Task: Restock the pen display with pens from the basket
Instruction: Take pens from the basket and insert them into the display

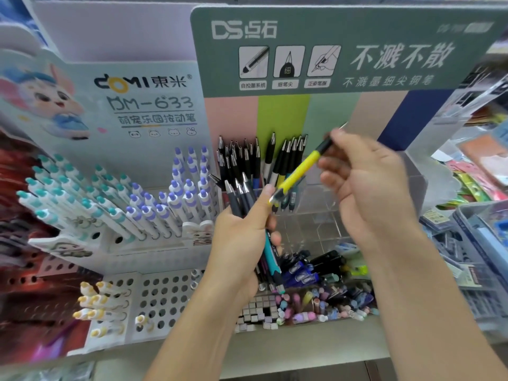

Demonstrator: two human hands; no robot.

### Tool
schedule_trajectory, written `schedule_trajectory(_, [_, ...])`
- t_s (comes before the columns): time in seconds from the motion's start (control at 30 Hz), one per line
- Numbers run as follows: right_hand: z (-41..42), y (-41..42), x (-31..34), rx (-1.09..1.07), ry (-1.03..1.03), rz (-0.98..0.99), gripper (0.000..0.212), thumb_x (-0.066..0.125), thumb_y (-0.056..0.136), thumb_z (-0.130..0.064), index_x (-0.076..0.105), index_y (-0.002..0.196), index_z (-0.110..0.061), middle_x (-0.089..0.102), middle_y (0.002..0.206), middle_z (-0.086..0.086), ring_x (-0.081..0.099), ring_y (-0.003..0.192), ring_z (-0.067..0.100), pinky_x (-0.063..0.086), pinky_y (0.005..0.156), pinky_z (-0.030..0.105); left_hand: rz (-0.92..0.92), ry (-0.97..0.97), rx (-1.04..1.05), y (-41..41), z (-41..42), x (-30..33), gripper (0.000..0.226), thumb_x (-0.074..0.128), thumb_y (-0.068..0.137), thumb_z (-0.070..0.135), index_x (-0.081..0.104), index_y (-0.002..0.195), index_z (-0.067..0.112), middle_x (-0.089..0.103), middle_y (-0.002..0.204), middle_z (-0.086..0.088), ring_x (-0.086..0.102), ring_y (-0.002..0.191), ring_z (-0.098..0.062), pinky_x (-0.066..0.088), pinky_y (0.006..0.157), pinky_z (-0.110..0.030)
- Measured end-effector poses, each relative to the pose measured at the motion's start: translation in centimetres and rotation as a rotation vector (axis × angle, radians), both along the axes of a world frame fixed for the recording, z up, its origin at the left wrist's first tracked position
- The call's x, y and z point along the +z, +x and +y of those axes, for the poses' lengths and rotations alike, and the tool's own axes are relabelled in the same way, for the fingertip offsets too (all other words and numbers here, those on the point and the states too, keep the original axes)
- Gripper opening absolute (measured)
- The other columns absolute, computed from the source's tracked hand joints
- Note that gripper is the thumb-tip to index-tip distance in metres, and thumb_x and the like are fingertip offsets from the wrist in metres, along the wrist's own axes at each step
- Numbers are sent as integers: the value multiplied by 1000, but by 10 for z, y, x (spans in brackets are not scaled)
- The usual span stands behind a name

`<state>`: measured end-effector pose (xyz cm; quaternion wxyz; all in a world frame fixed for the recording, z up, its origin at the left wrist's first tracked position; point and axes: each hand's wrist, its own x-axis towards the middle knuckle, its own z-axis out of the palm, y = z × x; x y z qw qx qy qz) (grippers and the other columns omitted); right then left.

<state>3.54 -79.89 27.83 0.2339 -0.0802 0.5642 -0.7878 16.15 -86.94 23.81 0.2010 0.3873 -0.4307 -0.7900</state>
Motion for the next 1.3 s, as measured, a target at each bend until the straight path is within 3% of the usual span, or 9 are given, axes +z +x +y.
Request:
schedule_trajectory(0.17, [-8,-9,1,-162,84,591,10,66,96,-8,70,88,-14,69,73,3,68,64,16,56,59,26,22,23,18,6,-3,-4,33,73,87,41,59,96,13,46,58,5,44,47,-10,41,46,-24])
schedule_trajectory(0.3, [-26,-2,-14,-61,261,773,14,71,91,-9,69,90,-23,72,77,-3,72,70,17,62,66,39,40,37,41,5,-4,-3,35,75,85,41,60,97,11,46,57,5,43,46,-10,41,48,-25])
schedule_trajectory(0.37, [-33,2,-22,-13,344,805,16,73,89,-10,70,97,-24,73,79,-4,71,72,12,61,69,36,35,41,52,5,-5,-3,43,76,85,41,55,105,9,46,57,6,44,46,-11,42,46,-25])
schedule_trajectory(0.5, [-40,6,-32,98,441,820,19,75,86,-8,72,98,-22,70,75,-6,68,69,9,59,69,32,44,20,28,8,-6,-2,35,75,86,38,59,99,10,47,57,5,44,45,-11,42,44,-24])
schedule_trajectory(0.7, [-39,4,-31,13,511,822,21,82,78,-5,71,93,-15,68,77,-5,67,68,11,58,67,30,15,-6,18,8,-7,-4,65,80,81,37,56,126,-3,52,59,4,46,44,-10,43,44,-23])
schedule_trajectory(0.87, [-21,12,-23,5,428,663,12,81,84,-19,74,93,-15,73,80,-4,73,75,11,62,72,34,-11,-69,-79,5,-5,-6,36,80,83,33,59,93,6,49,60,0,46,45,-13,45,46,-26])
schedule_trajectory(0.93, [-10,19,-16,100,420,584,8,79,87,-24,76,90,-17,75,77,-2,74,72,15,63,69,40,-1,-83,-100,4,-4,-7,39,81,83,30,58,101,4,50,59,0,47,45,-13,45,46,-27])
schedule_trajectory(1.07, [2,29,-10,366,521,499,11,81,83,-33,80,85,-23,77,76,-6,74,75,11,62,70,31,2,-146,-158,-2,-2,-4,21,74,88,15,62,100,3,53,56,2,47,45,-13,43,45,-27])
schedule_trajectory(1.3, [2,23,-12,381,583,335,8,83,80,-24,80,76,-18,75,70,-2,64,61,1,48,55,16,-20,-232,-208,-7,0,-5,17,72,88,13,62,102,7,57,57,4,49,46,-15,44,45,-28])
